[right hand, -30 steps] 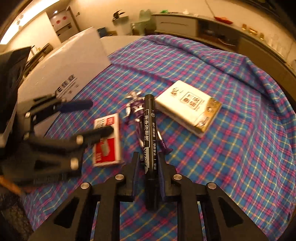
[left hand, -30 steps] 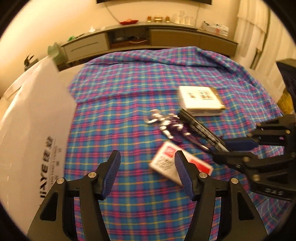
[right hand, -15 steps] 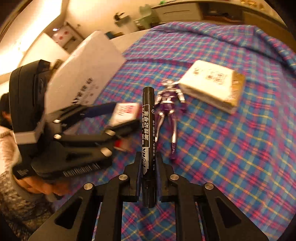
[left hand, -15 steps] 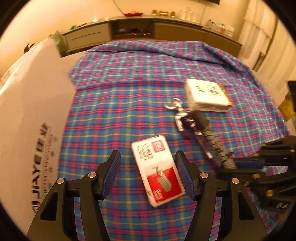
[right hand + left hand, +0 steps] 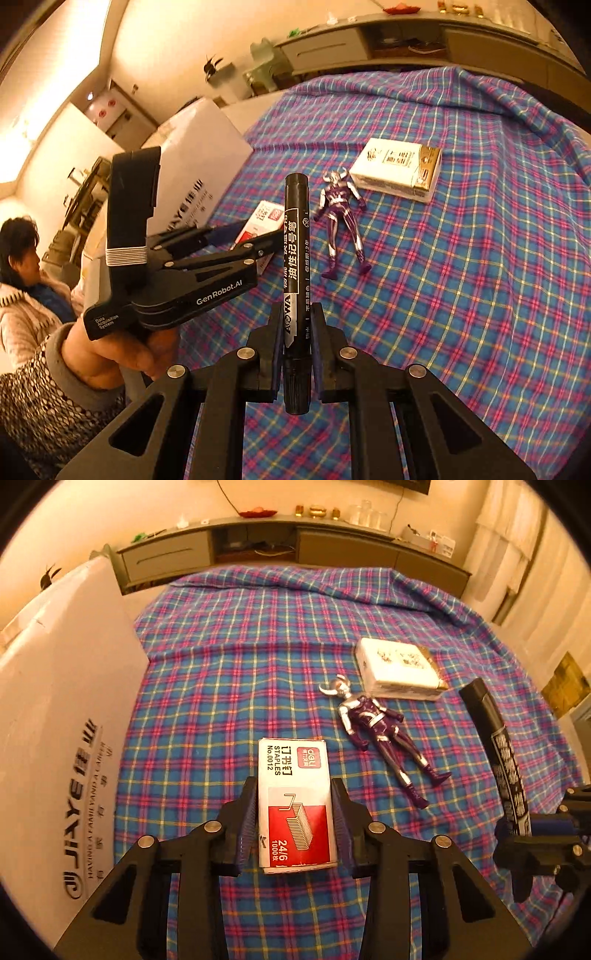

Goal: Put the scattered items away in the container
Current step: 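Grasp the red staples box with the left tool while the right tool grasps the black marker, then carry the staples box and black marker with both tools over the white box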

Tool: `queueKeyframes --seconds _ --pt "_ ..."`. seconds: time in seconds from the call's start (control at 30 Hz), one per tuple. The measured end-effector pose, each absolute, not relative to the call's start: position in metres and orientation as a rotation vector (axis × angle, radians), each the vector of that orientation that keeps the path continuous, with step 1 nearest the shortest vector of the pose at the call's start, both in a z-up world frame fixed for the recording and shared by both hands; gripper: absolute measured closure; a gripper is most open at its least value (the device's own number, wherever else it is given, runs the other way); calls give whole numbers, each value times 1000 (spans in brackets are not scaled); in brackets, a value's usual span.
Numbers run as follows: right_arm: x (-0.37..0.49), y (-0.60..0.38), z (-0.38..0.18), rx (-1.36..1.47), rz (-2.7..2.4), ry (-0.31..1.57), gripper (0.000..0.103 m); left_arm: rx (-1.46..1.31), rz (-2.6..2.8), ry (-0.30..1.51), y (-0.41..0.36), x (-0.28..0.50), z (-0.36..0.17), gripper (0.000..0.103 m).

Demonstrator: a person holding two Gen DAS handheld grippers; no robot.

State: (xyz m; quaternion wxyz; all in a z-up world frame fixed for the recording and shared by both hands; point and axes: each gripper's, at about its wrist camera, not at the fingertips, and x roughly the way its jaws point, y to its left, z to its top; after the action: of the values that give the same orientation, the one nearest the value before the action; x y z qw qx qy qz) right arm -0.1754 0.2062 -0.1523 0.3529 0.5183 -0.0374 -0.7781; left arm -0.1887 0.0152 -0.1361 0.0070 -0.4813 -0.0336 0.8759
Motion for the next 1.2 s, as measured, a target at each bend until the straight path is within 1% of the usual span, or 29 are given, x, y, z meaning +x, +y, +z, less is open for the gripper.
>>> queueKeyframes --seconds 0.27,0.47,0.77,0.97,1.2 --pt "-171 208 -153 1326 -2085 -119 89 -1428 2784 -71 8 -172 -114 63" --pt "-151 191 -143 1257 -2146 -26 89 -1357 2801 -66 2 -157 -95 63" --pt "-120 164 -132 1176 -2168 37 89 -1262 2807 -103 -9 -133 -69 63" --pt "-105 160 -122 1131 -2192 -5 89 -1211 2792 -194 -23 -121 -54 63" --pt "-84 164 -111 1090 -2227 -91 89 -1148 2801 -230 -31 -105 -38 63"
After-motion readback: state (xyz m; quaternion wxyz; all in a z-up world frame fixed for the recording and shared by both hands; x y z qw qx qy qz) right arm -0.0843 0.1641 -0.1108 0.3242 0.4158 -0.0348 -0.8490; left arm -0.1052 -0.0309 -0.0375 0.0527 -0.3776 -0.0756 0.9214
